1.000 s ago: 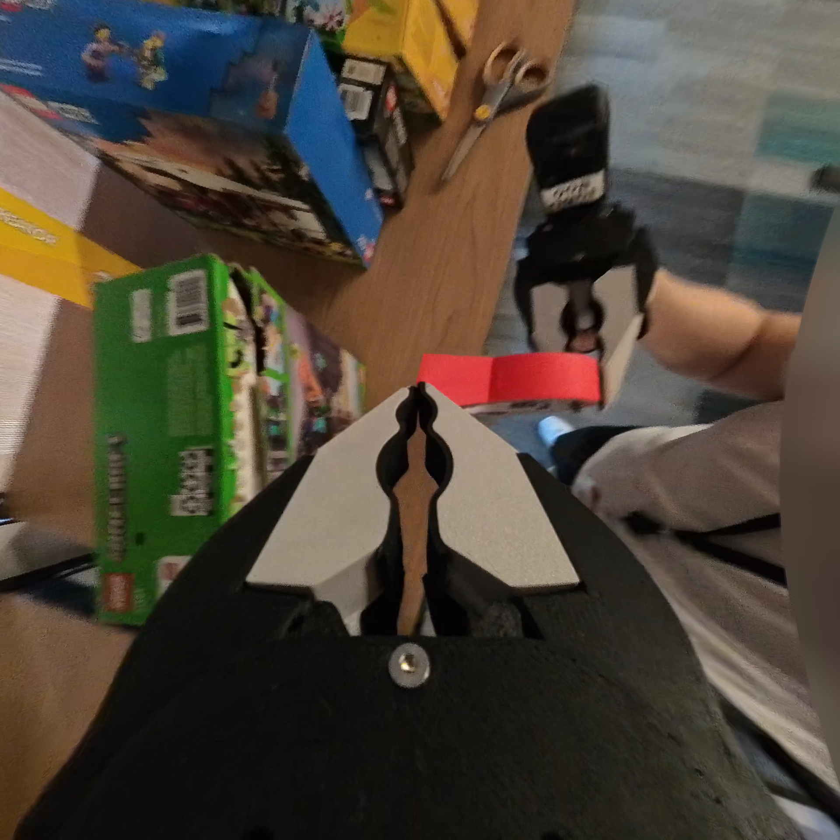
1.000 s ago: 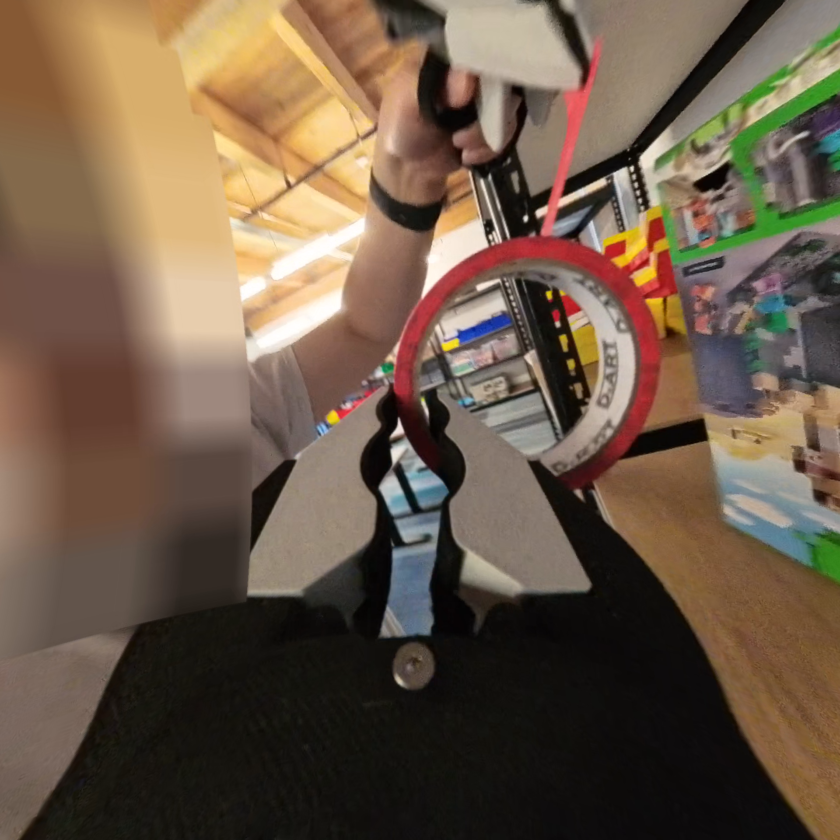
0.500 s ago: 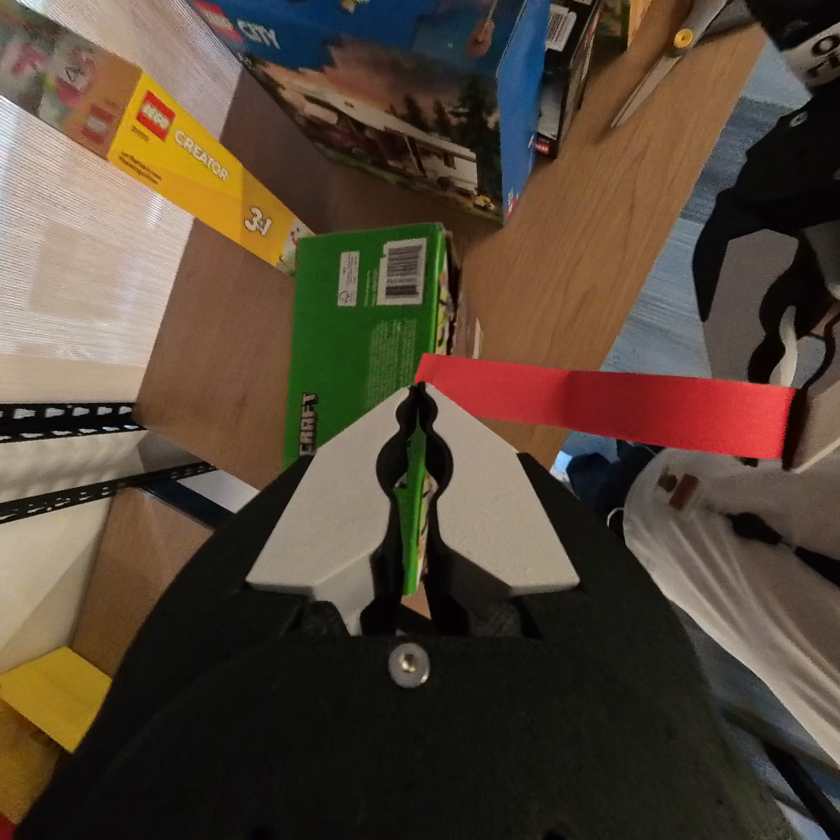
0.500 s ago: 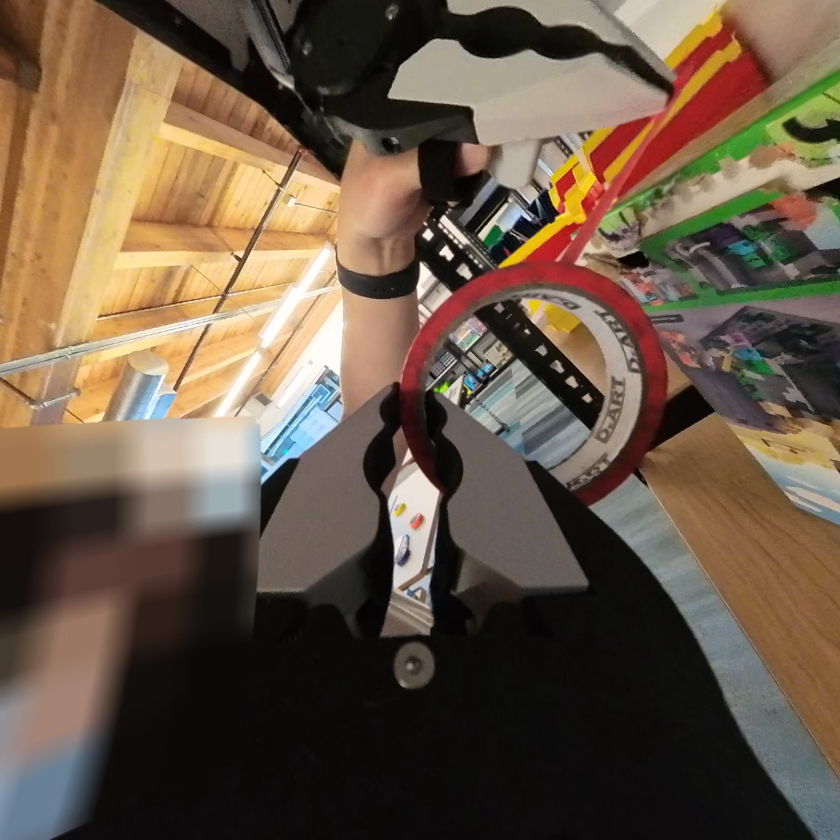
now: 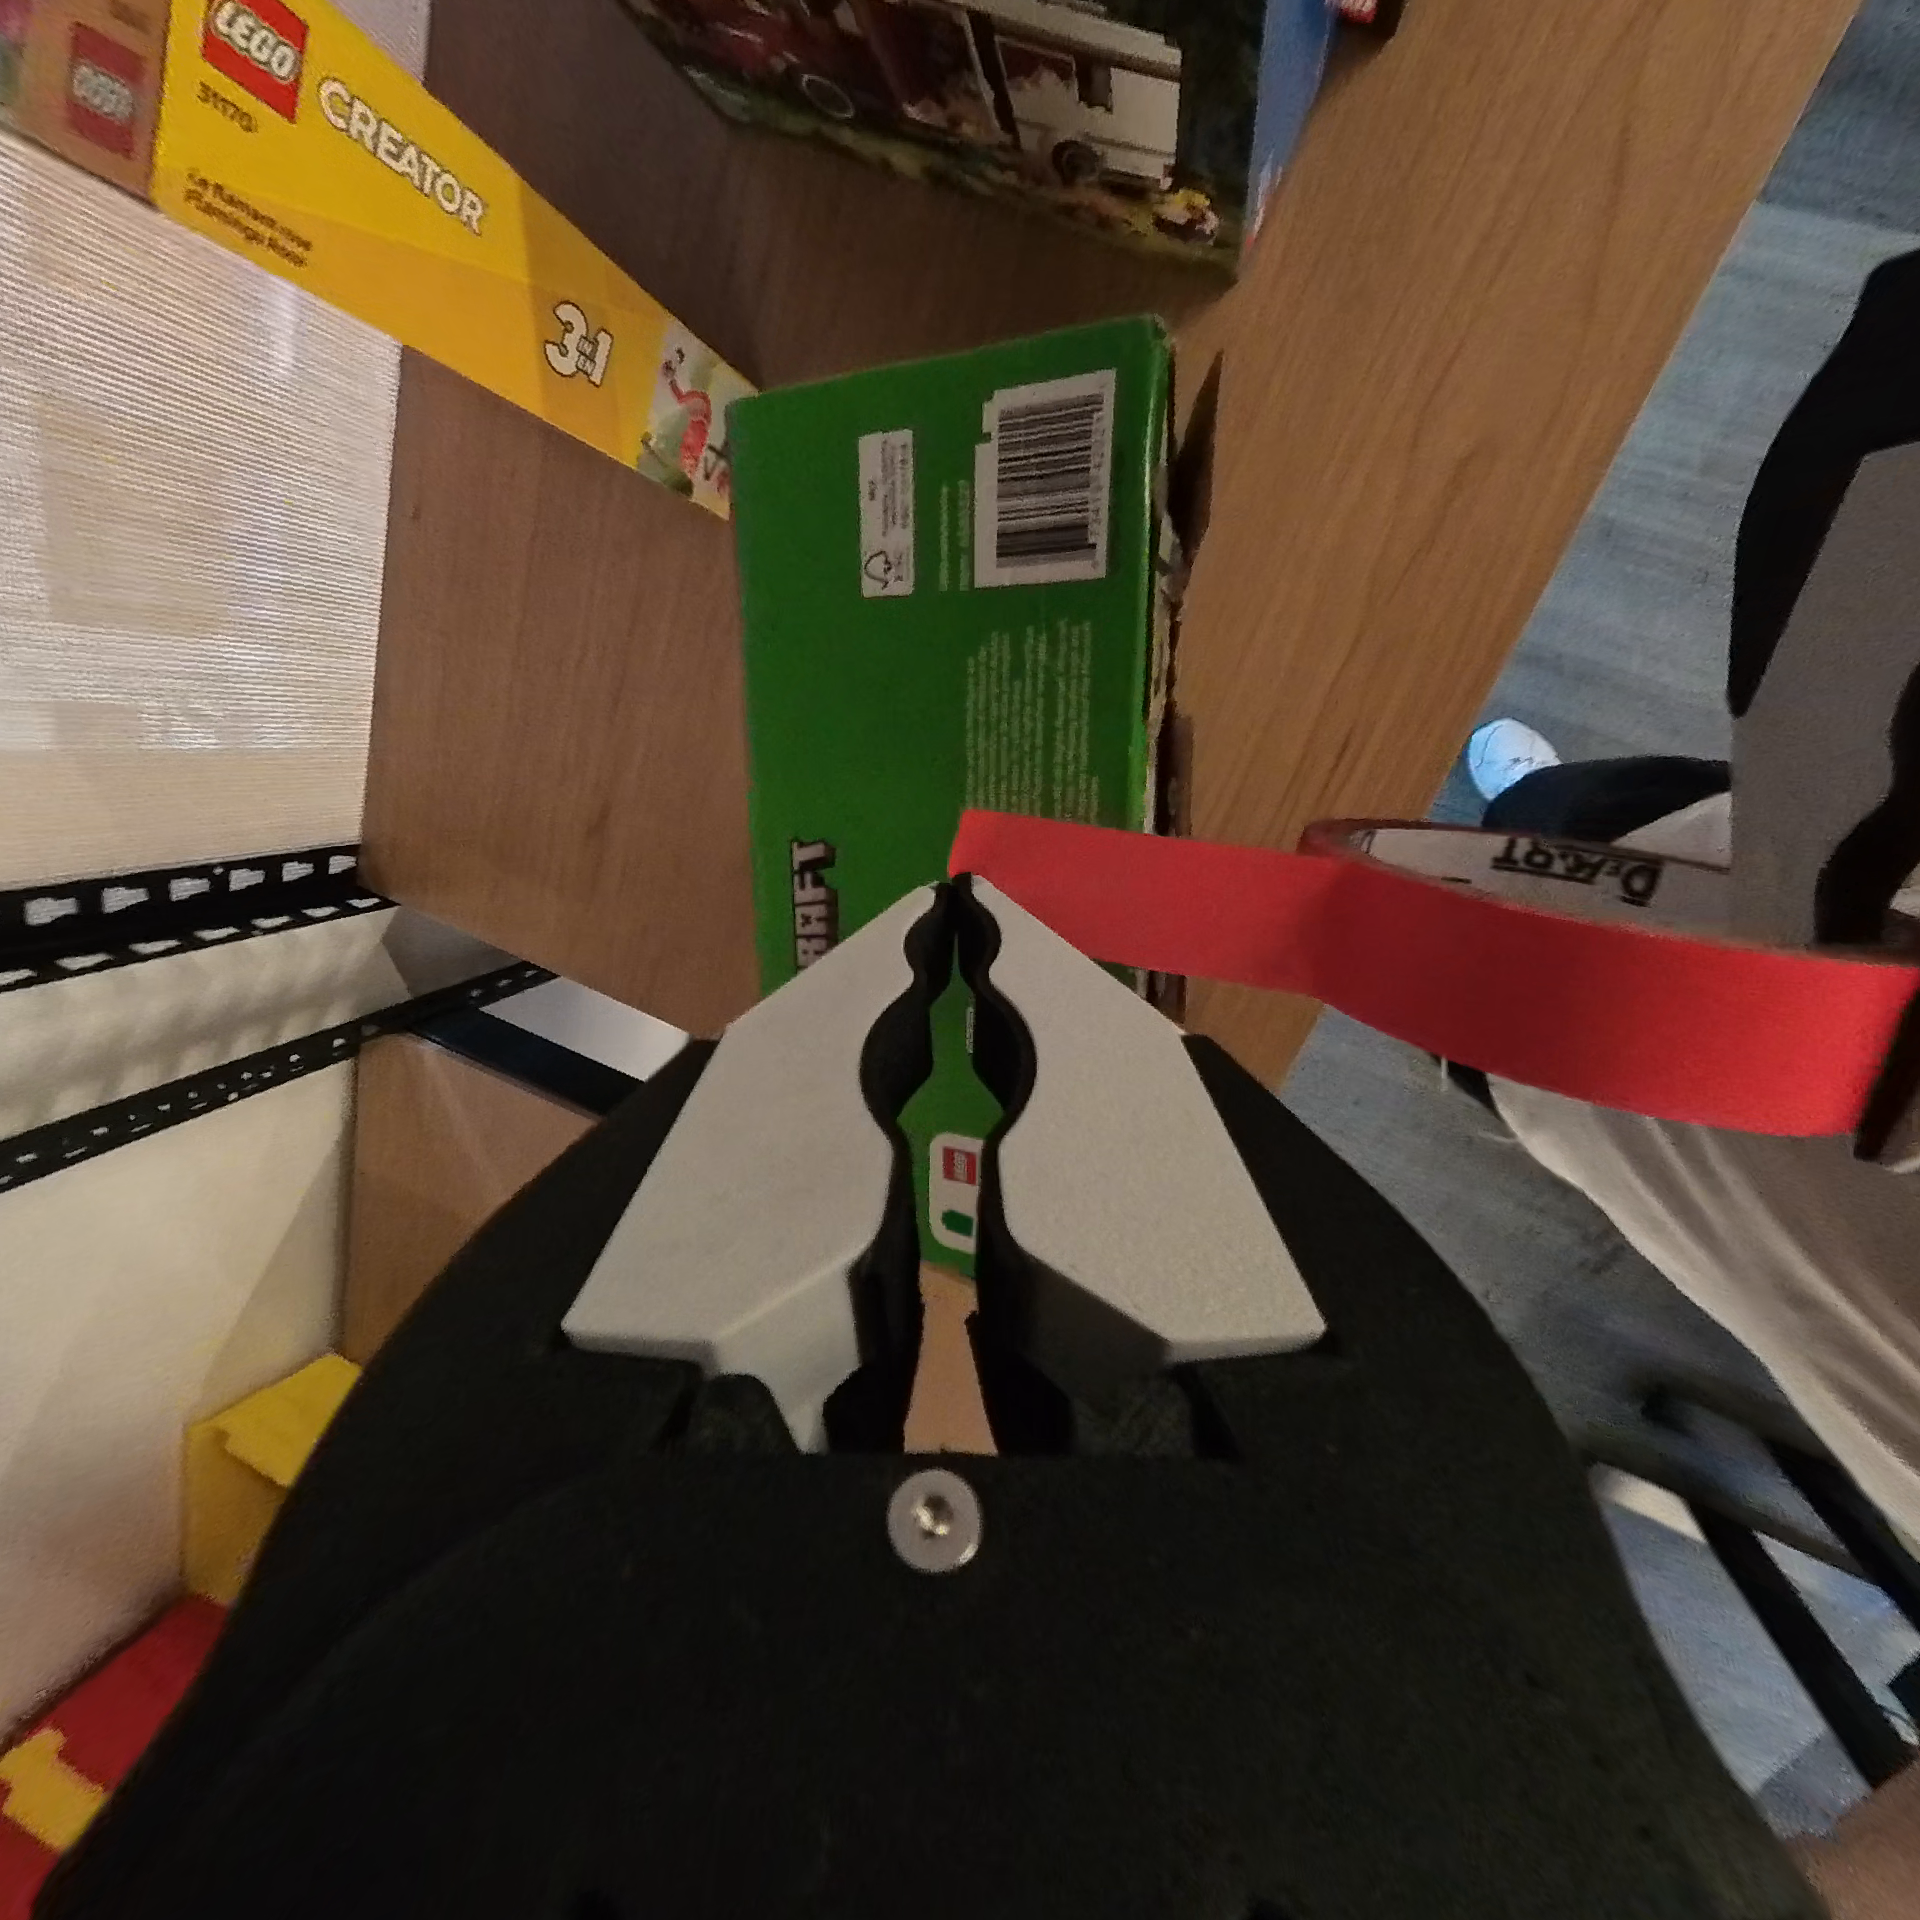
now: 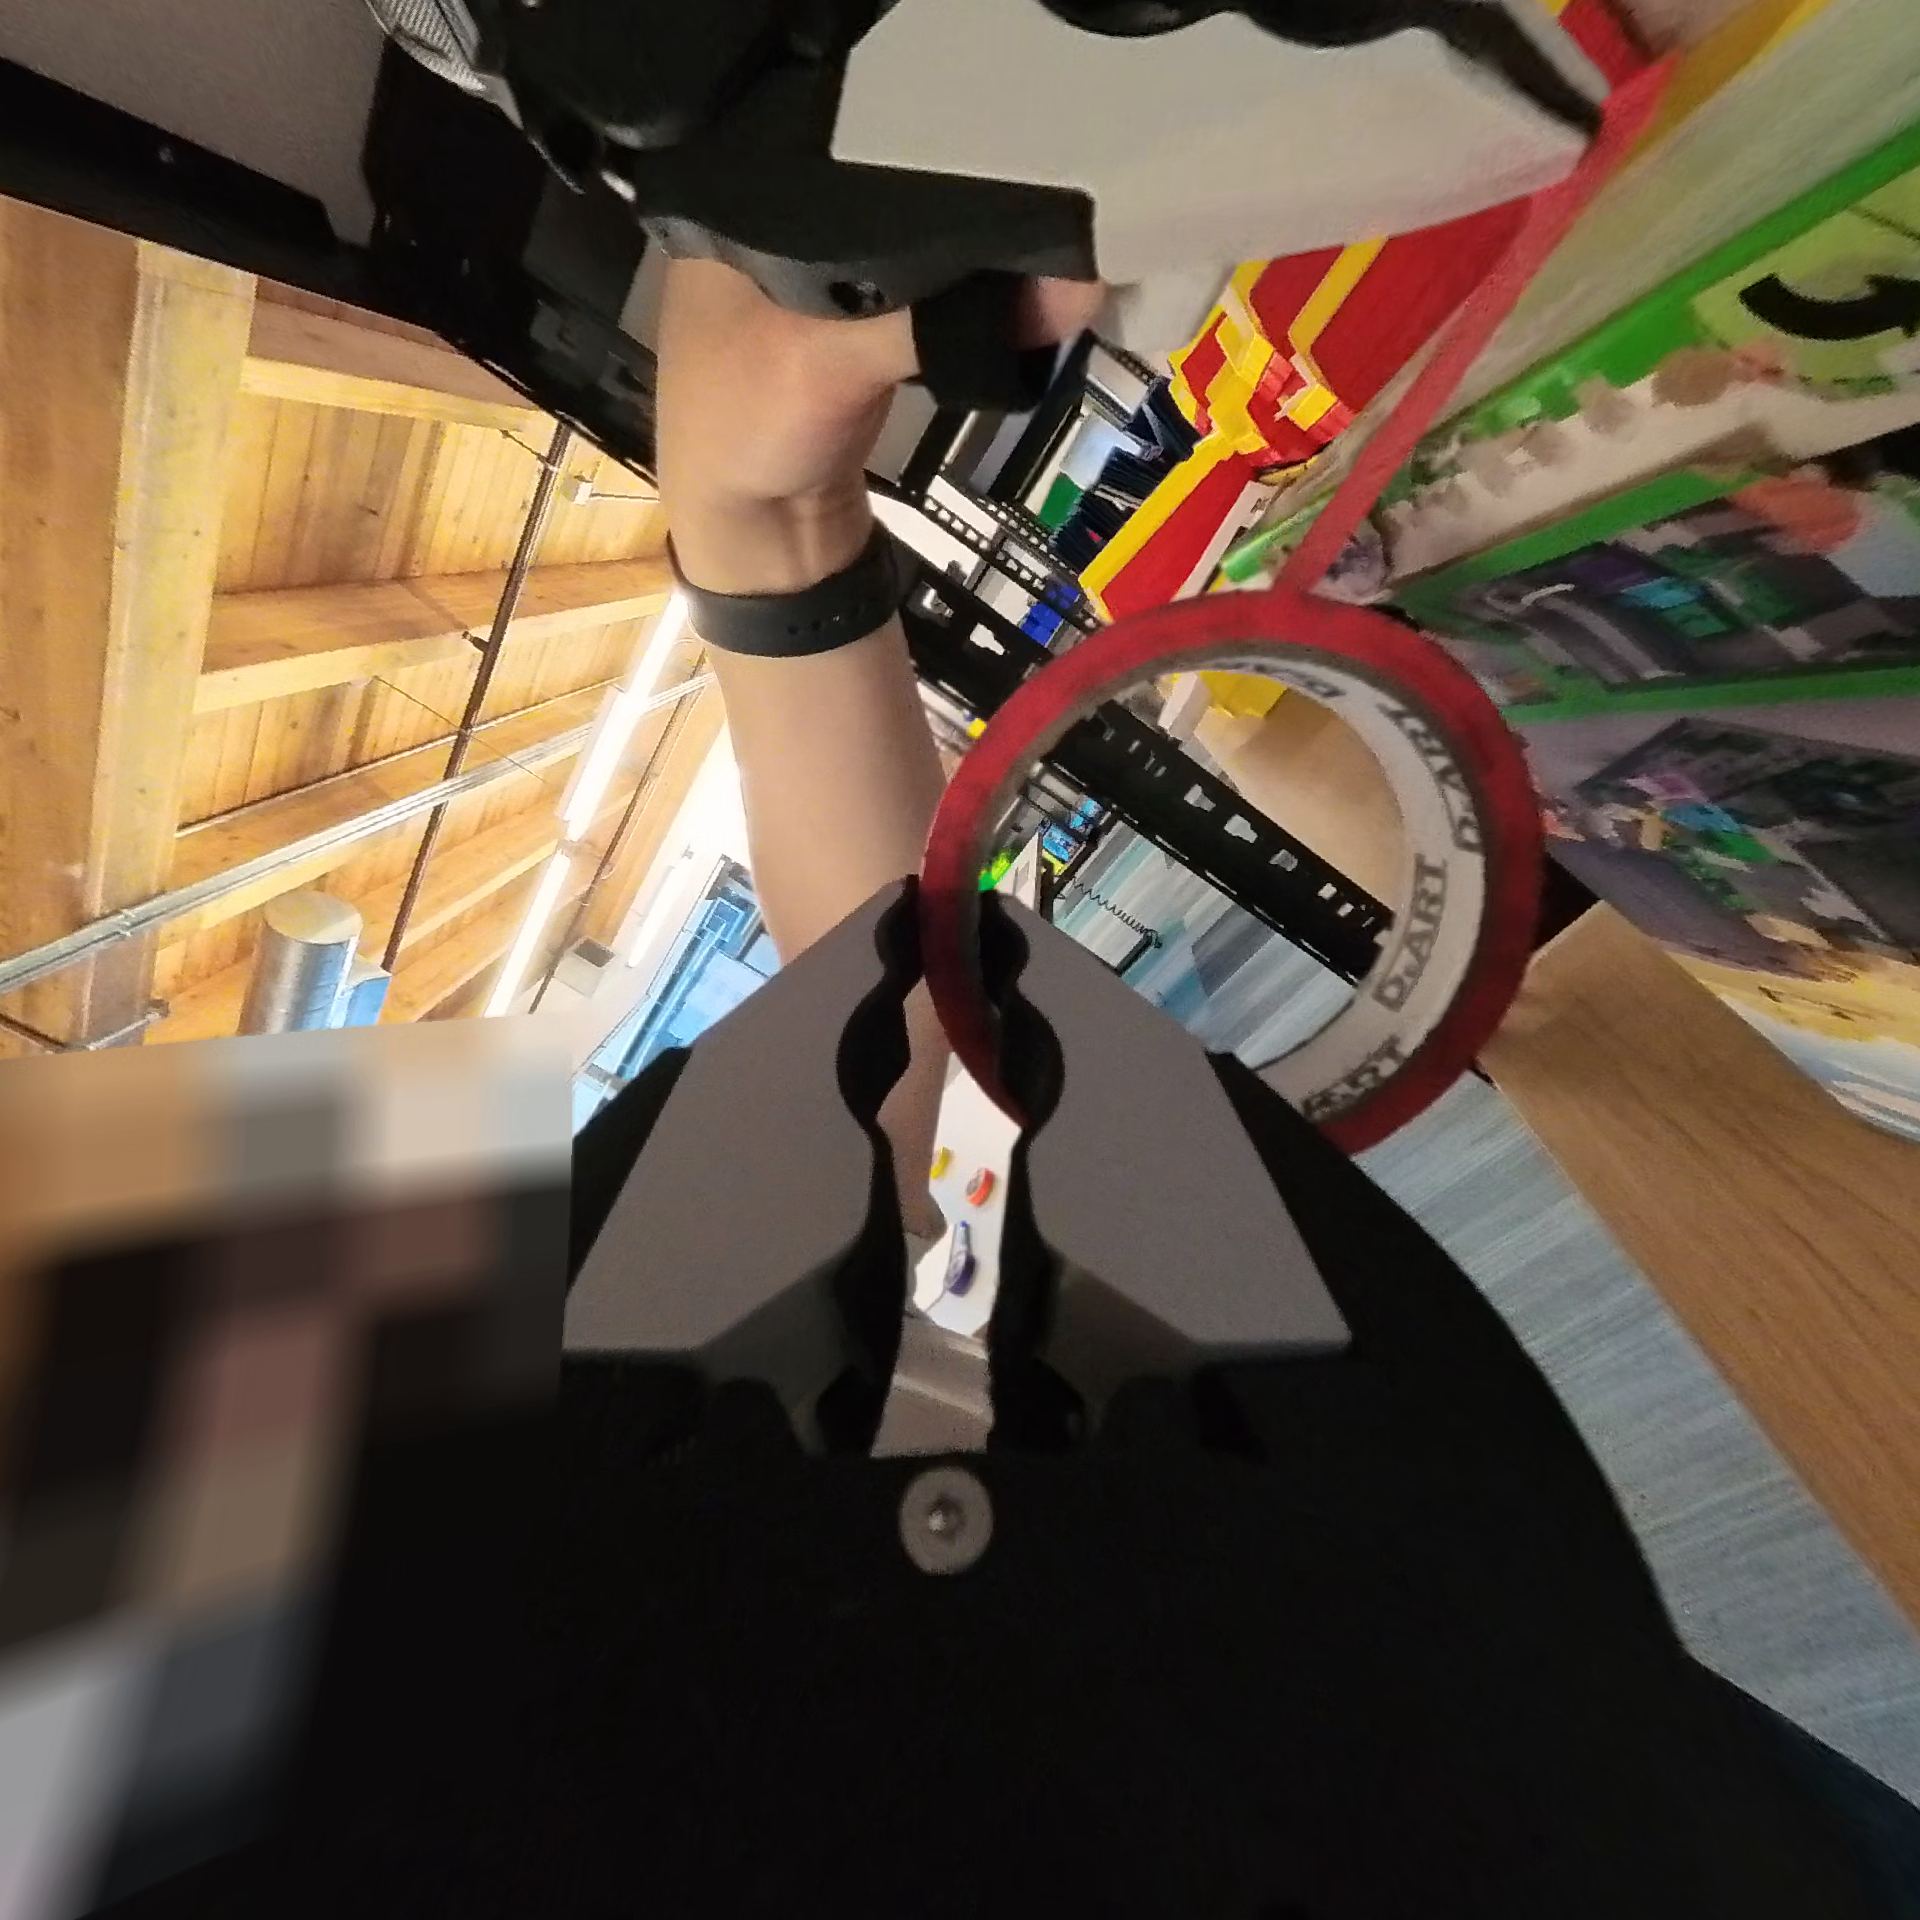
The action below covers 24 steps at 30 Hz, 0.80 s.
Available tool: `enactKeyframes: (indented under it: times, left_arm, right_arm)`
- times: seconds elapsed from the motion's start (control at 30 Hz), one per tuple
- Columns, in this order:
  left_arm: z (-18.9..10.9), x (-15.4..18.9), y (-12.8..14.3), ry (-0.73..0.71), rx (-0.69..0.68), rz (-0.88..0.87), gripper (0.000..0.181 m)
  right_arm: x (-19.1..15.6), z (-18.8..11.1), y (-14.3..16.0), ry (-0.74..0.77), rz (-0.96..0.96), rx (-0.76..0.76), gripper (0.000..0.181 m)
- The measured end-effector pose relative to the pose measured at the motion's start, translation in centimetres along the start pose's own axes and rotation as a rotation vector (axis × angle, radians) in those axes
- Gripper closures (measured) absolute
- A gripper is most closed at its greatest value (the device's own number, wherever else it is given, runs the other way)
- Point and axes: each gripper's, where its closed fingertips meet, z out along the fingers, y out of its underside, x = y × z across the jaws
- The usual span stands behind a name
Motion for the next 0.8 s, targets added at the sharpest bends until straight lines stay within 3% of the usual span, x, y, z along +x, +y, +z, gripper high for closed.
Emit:
enactKeyframes:
  times: [0.43,0.8]
  left_arm:
    - [2.0,0.5,0.5,0.003,-0.054,0.056,0.181]
    - [1.9,0.4,0.3,-0.204,0.001,0.143,0.181]
  right_arm:
    - [0.9,-0.5,0.3,0.015,0.007,0.009,0.174]
    - [1.2,-0.7,0.4,-0.04,0.026,0.005,0.174]
